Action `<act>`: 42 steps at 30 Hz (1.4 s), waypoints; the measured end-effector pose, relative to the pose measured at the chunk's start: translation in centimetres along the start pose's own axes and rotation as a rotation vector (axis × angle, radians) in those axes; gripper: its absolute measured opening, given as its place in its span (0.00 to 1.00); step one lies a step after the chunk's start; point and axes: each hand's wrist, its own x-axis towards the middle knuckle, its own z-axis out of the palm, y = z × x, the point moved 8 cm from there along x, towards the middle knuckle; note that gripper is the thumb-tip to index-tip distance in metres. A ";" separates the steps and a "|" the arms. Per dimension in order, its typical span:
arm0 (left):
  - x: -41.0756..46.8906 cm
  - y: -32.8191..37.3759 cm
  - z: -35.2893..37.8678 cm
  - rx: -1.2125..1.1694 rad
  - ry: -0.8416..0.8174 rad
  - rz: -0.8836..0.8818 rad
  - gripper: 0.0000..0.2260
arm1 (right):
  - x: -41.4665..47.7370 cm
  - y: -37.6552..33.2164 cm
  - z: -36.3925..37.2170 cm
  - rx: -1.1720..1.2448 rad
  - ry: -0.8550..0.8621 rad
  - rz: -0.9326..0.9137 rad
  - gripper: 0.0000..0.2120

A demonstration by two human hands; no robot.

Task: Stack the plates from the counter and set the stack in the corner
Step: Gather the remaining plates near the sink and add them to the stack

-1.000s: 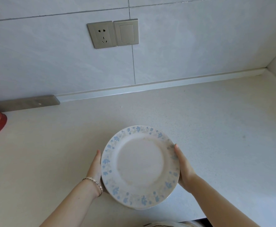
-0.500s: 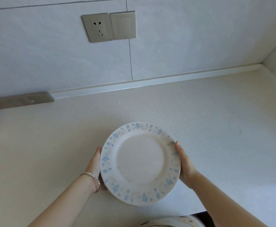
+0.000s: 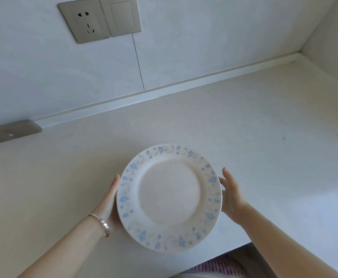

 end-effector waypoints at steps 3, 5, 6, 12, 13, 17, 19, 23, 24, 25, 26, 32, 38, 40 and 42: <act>0.4 0.2 0.6 -0.015 -0.038 0.032 0.26 | 0.0 0.1 -0.5 -0.052 0.044 -0.016 0.37; 1.0 0.2 0.9 -0.018 -0.039 0.042 0.25 | -0.5 0.2 -1.4 -0.014 0.073 -0.020 0.30; 1.0 0.3 1.4 -0.021 -0.052 0.044 0.25 | -0.7 0.2 -2.0 0.004 0.091 -0.022 0.28; 2.2 -0.2 7.0 0.010 -0.123 0.005 0.26 | -2.2 -0.2 -7.6 0.068 0.174 -0.037 0.28; 2.4 -0.4 8.3 0.027 -0.128 0.000 0.26 | -2.5 -0.4 -8.8 0.076 0.185 -0.048 0.29; 3.1 -1.2 14.6 0.115 -0.180 0.000 0.25 | -3.9 -1.3 -14.2 0.081 0.259 -0.085 0.34; 3.3 -1.5 18.0 0.163 -0.210 0.000 0.24 | -4.9 -1.9 -16.9 0.101 0.303 -0.122 0.22; 3.8 -2.2 23.9 0.268 -0.212 -0.040 0.28 | -6.7 -3.0 -21.4 0.136 0.312 -0.184 0.18; 3.9 -2.2 25.2 0.308 -0.203 -0.042 0.31 | -7.1 -3.3 -22.5 0.153 0.310 -0.205 0.20; 4.3 -2.4 26.4 0.341 -0.204 -0.047 0.34 | -7.5 -3.6 -23.5 0.182 0.321 -0.223 0.21; 4.8 -2.5 27.4 0.386 -0.206 -0.051 0.37 | -7.8 -3.7 -24.8 0.219 0.339 -0.240 0.21; 5.2 -3.5 35.0 0.518 -0.260 -0.069 0.43 | -9.4 -3.9 -30.4 0.385 0.448 -0.296 0.20; 5.8 -3.5 37.7 0.596 -0.213 -0.037 0.31 | -10.5 -3.9 -32.7 0.406 0.470 -0.187 0.47; 5.9 -3.3 38.1 0.580 -0.220 -0.032 0.27 | -11.0 -5.3 -32.8 0.397 0.493 -0.216 0.48; 6.3 -3.3 38.7 0.561 -0.251 -0.022 0.27 | -11.1 -6.6 -32.6 0.384 0.470 -0.263 0.47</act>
